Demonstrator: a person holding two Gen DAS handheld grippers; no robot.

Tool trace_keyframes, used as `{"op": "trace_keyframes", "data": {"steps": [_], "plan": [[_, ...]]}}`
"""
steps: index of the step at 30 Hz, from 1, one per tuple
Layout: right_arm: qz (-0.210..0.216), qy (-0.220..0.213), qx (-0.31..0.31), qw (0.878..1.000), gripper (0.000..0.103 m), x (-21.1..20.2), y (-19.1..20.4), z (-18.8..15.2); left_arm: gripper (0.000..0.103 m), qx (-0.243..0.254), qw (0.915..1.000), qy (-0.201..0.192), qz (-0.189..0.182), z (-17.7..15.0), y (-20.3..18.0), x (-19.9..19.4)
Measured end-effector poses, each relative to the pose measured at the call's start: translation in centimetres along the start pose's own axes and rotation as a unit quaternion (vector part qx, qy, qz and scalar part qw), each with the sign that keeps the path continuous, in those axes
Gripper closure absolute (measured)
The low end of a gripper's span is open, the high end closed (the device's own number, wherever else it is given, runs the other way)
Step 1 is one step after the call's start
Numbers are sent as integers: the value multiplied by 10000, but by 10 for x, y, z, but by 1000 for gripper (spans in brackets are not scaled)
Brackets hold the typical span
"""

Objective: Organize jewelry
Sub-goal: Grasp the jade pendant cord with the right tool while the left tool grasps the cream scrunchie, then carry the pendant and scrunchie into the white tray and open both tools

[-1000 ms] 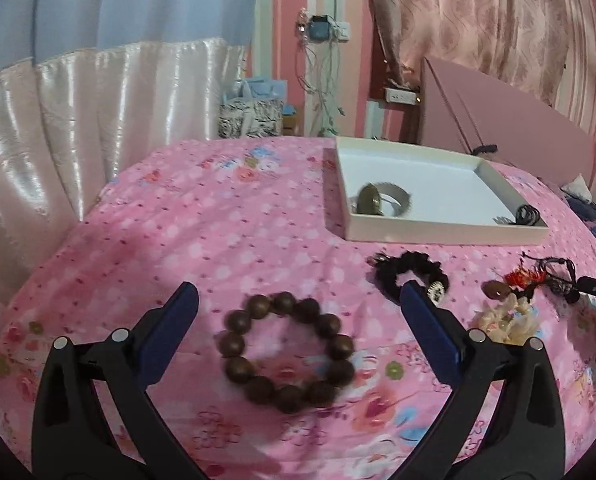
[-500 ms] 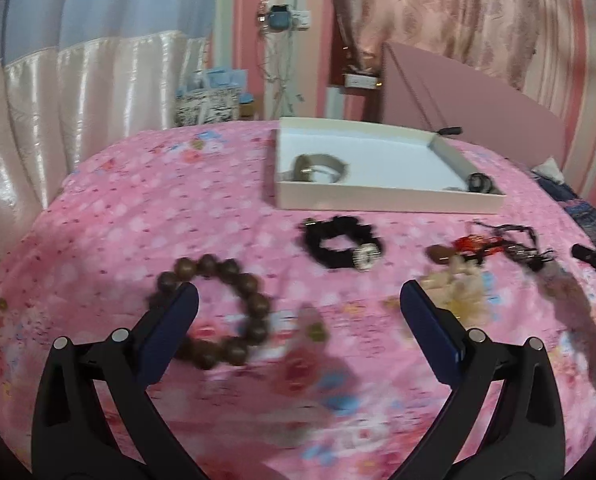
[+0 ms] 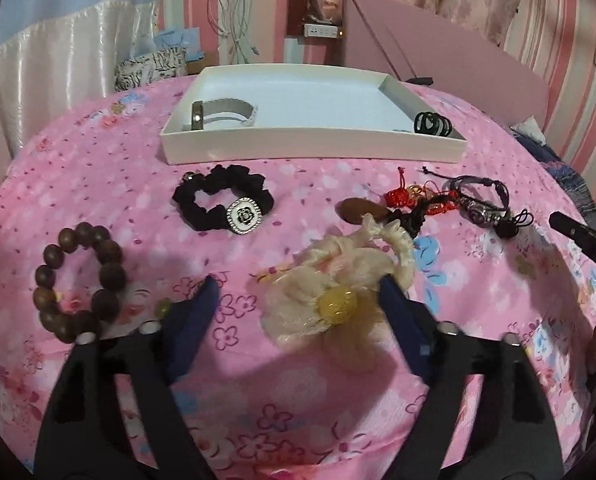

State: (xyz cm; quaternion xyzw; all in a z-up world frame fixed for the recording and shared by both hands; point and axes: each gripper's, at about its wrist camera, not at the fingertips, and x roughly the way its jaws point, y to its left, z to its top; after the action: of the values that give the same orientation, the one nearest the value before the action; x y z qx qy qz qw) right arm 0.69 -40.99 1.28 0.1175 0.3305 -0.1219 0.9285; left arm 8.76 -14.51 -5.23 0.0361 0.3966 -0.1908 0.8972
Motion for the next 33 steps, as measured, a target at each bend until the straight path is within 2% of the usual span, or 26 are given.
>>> {"op": "trace_keyframes", "data": {"steps": [1, 2, 5, 7, 9, 11, 13, 21, 22, 23, 25, 27, 28, 30, 33], "plan": [[11, -26, 12, 10000, 98, -1, 0, 0, 47, -33, 10000, 63, -50, 0, 2, 3], [22, -42, 7, 10000, 98, -1, 0, 0, 60, -81, 9998, 122, -146, -1, 4, 5], [40, -93, -26, 9999, 98, -4, 1, -1, 71, -198, 9996, 52, -215, -3, 8, 3], [118, -85, -68, 9999, 96, -3, 3, -1, 71, -182, 9996, 22, -209, -4, 6, 3], [390, -8, -147, 9991, 91, -1, 6, 0, 72, -156, 9997, -19, -172, -3, 5, 2], [467, -14, -145, 9988, 41, 0, 10, 1, 72, -147, 9998, 16, -164, -3, 4, 4], [586, -101, -73, 9982, 40, -2, 11, 4, 72, -151, 9998, 3, -158, -3, 4, 3], [682, 481, -31, 9965, 44, 31, 23, 8, 74, -127, 9998, -38, -143, -3, 3, 1], [765, 515, 33, 9957, 51, 34, 22, 10, 74, -127, 9998, -38, -138, -3, 3, 1], [860, 584, 99, 9945, 70, 39, 21, 10, 74, -120, 9998, -44, -133, -3, 3, 1], [998, 781, 132, 9919, 101, 48, 23, 9, 76, -106, 9998, -77, -131, -3, 3, 0], [1036, 727, 117, 9919, 102, 45, 24, 9, 83, -155, 9996, -159, -200, -3, 4, -3], [1010, 569, 56, 9932, 102, 37, 25, 11, 86, -176, 9994, -194, -210, -2, 7, -6], [891, 199, 22, 9958, 102, 12, 23, 18, 103, -179, 9991, -344, -184, 4, 13, -19], [786, -261, -167, 9964, 102, -21, 26, 37, 103, -264, 9973, -651, -232, 24, 27, -43]]}}
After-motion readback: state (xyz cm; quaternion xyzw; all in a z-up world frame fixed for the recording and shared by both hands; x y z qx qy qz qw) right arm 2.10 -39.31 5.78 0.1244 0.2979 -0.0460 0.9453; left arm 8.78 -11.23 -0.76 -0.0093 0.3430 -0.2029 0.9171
